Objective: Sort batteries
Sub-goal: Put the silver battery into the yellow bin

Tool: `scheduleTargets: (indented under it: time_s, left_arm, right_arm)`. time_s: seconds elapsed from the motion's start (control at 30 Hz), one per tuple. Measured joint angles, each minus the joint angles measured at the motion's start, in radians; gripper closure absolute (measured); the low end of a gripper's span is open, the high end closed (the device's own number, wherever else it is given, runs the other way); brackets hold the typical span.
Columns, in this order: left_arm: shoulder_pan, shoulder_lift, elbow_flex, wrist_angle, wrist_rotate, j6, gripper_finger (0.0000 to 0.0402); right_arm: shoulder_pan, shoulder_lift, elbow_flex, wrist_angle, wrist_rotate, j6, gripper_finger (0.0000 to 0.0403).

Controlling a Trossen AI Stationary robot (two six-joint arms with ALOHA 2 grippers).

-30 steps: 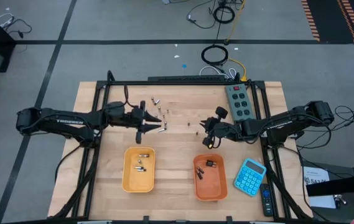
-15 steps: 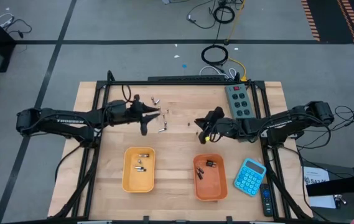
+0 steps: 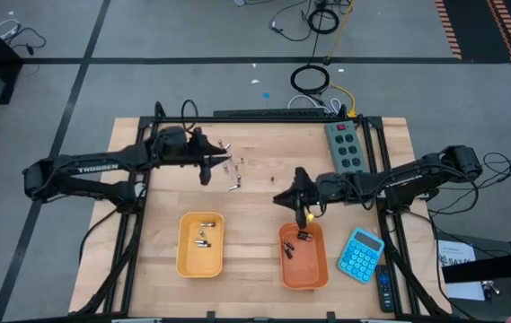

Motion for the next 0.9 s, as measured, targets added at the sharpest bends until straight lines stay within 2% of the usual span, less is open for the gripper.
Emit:
scheduleTargets:
  time_s: [0.17,0.27,0.47,0.63,0.7,0.77,0.9]
  left_arm:
    - [0.047,0.0,0.015,-0.058,0.009,0.019,0.029]
    - [0.088,0.011,0.016,-0.094,0.014,0.051,0.029]
    - [0.158,0.089,0.016,-0.128,0.04,0.081,0.0286]
    - [0.171,0.163,0.016,-0.124,0.037,0.117,0.0247]
    - [0.174,0.191,0.023,-0.135,-0.007,0.142,0.0229]
    - [0.191,0.218,0.06,-0.175,-0.04,0.156,0.0219]
    - [0.234,0.289,0.165,-0.307,-0.042,0.17,0.0215]
  right_arm:
    - [0.008,0.0,0.0,-0.074,0.121,0.084,0.0364]
    - [0.008,0.0,0.0,-0.07,0.158,0.139,0.0364]
    - [0.003,0.0,0.0,0.028,0.156,0.239,0.0364]
    - [0.004,0.0,0.0,-0.016,0.156,0.204,0.0364]
    - [0.004,0.0,0.0,-0.026,0.155,0.188,0.0364]
    - [0.004,0.0,0.0,-0.03,0.155,0.171,0.0364]
    - [0.004,0.0,0.0,-0.036,0.156,0.169,0.0364]
